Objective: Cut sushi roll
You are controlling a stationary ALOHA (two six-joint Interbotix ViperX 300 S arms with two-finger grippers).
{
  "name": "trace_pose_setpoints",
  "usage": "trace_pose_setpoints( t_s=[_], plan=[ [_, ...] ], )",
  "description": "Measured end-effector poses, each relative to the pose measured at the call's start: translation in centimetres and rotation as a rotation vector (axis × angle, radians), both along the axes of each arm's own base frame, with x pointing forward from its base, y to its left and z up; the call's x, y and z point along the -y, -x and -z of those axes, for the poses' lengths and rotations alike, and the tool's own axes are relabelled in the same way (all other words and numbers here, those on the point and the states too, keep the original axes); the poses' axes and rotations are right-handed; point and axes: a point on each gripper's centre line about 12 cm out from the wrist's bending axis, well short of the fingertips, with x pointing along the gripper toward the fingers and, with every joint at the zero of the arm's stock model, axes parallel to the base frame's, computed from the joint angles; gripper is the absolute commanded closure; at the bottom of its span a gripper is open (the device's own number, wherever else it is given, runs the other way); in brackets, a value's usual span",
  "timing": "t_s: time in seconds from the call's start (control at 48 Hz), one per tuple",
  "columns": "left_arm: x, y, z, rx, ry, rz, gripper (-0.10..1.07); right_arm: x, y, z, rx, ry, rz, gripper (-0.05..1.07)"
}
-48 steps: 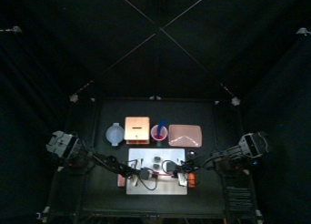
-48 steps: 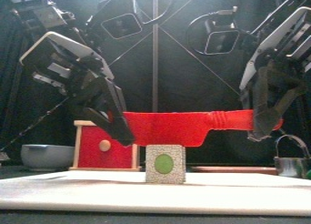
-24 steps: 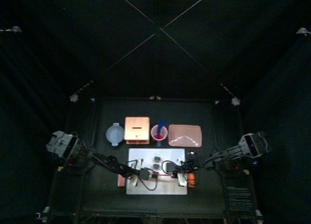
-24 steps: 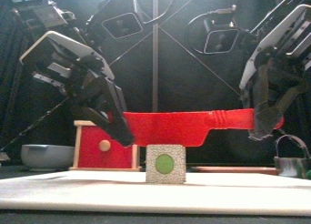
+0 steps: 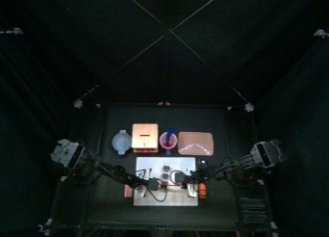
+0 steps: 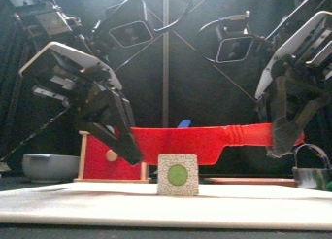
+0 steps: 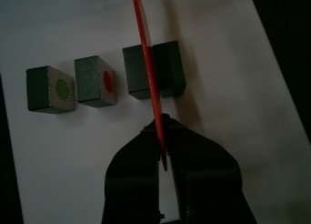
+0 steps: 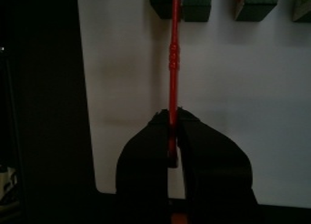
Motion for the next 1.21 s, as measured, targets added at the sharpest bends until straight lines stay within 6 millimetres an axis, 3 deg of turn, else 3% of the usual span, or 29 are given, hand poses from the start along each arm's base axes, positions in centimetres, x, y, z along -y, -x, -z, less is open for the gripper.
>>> trace_pose_setpoints(
  t_s=[0.333, 0.521, 0.854, 1.208],
  plan=[
    [1.2, -0.1, 1.1, -0.025, 0.013, 0.01, 0.55, -1.2, -0.1, 1.9, -0.061, -0.014, 0.001, 0.72],
    [1.4, -0.3, -0.1, 0.005, 0.021, 0.016, 0.55, -1.4, -0.1, 1.6, -0.053, -0.017, -0.006, 0.72],
    [0.5, -0.2, -5.6, 0.118, -0.066, 0.025, 0.54, -1.0, 0.8, -3.0, 0.081, 0.008, -0.069, 0.72],
    [-2.0, -1.3, -7.8, 0.147, -0.088, -0.082, 0.43, 2.5, 2.5, -6.3, 0.142, 0.06, -0.045, 0.72]
  ],
)
